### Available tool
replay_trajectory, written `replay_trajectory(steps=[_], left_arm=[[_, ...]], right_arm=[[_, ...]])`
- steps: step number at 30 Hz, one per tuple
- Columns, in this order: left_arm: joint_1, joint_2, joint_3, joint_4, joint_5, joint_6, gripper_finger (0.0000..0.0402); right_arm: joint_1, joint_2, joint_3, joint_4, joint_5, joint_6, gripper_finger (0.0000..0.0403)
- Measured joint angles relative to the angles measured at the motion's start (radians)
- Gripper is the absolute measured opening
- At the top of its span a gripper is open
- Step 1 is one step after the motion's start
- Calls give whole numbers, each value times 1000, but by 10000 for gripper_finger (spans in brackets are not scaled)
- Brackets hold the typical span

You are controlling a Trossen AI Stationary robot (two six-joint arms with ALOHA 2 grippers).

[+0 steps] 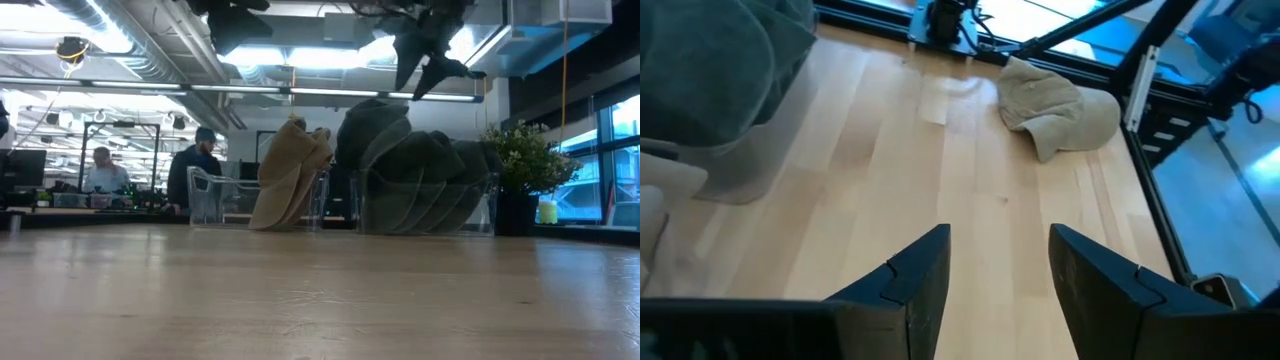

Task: Pick & Place hat
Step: Put the black cap into the right transparent bin

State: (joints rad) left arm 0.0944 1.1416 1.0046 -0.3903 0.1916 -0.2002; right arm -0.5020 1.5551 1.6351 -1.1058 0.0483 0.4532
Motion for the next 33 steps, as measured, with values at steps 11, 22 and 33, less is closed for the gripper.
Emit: replay_trajectory(steps=[11, 22, 33], left_arm=[[-70, 0, 0, -2, -127, -49, 166], [-74, 0, 0, 30, -159, -78, 166], [-74, 0, 0, 30, -159, -94, 166]], right_arm=[[-59, -117, -292, 247, -103, -14, 177], [-127, -126, -351, 454, -180, -51, 159], [-130, -79, -351, 468, -235, -102, 129]])
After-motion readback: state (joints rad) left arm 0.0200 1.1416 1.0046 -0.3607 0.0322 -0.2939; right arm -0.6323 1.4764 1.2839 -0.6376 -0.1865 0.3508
